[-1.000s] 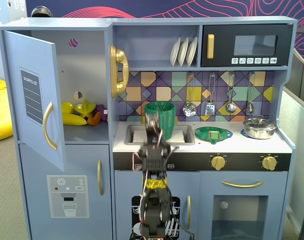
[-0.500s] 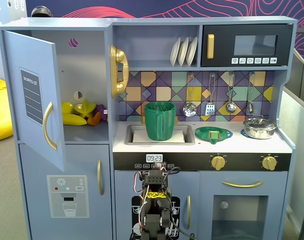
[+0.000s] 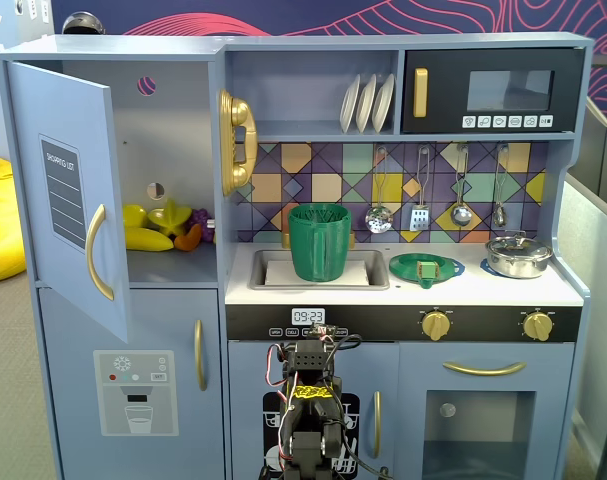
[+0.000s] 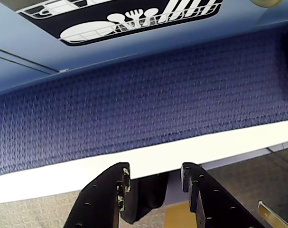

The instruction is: Pick up the green pineapple from the left cabinet and place it in the green recipient

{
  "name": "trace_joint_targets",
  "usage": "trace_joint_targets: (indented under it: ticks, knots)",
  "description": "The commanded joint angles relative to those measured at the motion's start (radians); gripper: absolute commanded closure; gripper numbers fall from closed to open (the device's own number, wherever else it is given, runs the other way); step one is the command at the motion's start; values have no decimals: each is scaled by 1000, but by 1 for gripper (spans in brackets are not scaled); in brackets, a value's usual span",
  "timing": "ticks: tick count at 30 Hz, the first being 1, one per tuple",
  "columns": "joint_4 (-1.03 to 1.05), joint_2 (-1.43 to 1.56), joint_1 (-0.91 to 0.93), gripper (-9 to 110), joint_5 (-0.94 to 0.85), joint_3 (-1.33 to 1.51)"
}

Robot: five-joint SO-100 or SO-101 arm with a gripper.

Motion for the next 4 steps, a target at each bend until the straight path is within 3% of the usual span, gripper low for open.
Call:
trace_joint_targets:
  ticks: [1, 4]
  knots:
    - [181, -6, -5, 97, -8, 6]
    - [190, -6, -18, 97, -84, 6]
